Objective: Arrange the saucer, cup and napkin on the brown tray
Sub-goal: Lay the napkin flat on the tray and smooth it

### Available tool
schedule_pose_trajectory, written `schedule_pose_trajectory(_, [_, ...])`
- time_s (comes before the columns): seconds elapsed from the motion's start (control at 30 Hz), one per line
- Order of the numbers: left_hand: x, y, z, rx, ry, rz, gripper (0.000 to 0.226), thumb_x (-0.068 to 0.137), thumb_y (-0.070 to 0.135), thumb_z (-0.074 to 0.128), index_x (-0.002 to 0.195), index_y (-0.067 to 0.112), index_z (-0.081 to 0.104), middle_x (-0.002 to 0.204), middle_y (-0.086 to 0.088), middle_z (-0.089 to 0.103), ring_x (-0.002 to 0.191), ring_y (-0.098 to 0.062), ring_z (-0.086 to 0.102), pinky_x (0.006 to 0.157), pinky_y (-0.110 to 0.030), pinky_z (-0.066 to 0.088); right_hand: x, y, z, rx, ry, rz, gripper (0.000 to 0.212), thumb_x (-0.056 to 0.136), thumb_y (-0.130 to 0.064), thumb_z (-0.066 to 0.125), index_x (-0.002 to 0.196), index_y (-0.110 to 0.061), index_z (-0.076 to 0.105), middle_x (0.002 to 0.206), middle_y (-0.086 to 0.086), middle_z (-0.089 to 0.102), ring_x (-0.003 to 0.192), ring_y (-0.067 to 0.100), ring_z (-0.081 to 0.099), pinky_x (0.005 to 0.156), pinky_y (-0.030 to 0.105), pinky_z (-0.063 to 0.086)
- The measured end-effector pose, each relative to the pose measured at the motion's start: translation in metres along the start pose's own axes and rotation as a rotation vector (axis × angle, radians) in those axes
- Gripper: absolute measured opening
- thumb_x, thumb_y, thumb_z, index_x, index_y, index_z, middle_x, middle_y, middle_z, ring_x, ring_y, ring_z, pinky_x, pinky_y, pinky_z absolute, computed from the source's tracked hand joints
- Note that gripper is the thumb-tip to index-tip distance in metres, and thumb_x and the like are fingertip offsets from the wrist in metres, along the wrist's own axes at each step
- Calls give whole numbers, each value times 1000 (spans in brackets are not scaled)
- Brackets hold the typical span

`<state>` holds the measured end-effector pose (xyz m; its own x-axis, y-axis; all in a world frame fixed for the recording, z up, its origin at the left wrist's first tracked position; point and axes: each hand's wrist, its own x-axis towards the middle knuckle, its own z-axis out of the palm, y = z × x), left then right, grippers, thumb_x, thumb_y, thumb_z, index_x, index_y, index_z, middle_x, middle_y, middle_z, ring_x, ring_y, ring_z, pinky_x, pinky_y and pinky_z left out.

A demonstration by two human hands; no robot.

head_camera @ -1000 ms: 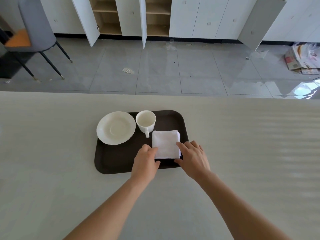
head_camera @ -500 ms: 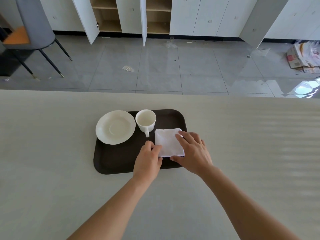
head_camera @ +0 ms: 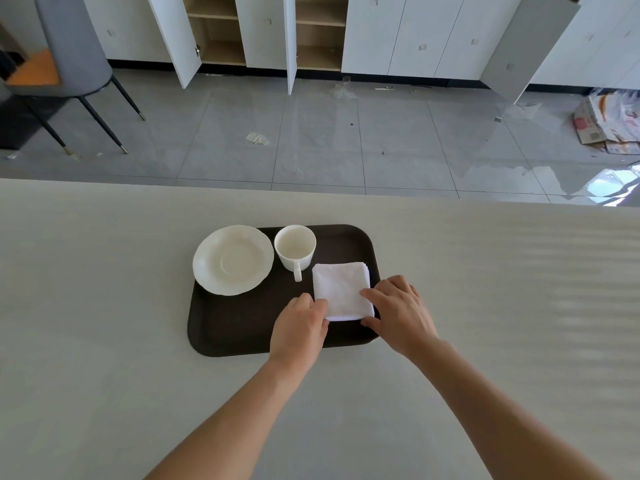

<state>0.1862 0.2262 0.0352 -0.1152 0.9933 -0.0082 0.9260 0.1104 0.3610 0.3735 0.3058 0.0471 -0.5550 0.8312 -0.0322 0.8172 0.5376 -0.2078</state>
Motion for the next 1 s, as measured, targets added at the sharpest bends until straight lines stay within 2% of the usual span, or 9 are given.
schedule_pose_trajectory(0.1, [2,0,0,8,16,1,12,95,20,56,104,14,61,88,-3,54,75,-17,45,60,-27,35,4,0,0,-20,39,-9,44,72,-32,83,112,-17,71,95,2,71,104,30,56,88,39,47])
schedule_pose_trajectory(0.23, [6,4,-1,25,68,0,2,88,10,63,90,11,64,76,-5,53,65,-18,42,54,-28,32,9,0,-1,-16,69,3,38,74,-29,84,107,-16,73,95,3,72,100,31,58,84,41,50])
schedule_pose_trajectory(0.47, [12,9,-5,143,121,57,21,69,-4,76,74,10,60,64,-5,51,56,-15,35,48,-27,30,15,1,-2,-4,108,7,32,74,-28,84,101,-14,74,92,3,71,96,31,59,79,40,52])
schedule_pose_trajectory(0.6, [15,13,-5,173,112,69,20,69,-6,72,78,9,62,66,-6,55,58,-14,35,50,-26,31,21,1,0,4,148,36,28,71,-22,85,95,-13,73,87,3,69,92,31,59,75,39,52])
schedule_pose_trajectory(0.77, [15,12,-2,173,110,50,22,74,-8,65,86,10,66,70,-5,58,58,-19,48,52,-29,47,30,1,4,-2,197,51,20,74,-18,82,90,-11,72,84,4,67,89,32,58,71,38,51])
schedule_pose_trajectory(0.93, [19,13,-6,176,123,41,23,72,-10,67,83,9,65,71,-6,57,58,-19,49,52,-29,48,36,-2,6,13,218,78,14,76,-12,76,89,-10,69,85,5,66,88,33,56,70,39,50])
schedule_pose_trajectory(1.0, [20,12,-6,164,129,70,21,72,-8,69,84,9,64,75,-7,57,58,-18,49,53,-28,48,35,-2,6,17,216,79,16,77,-15,77,89,-11,69,86,4,66,88,32,55,70,39,50])
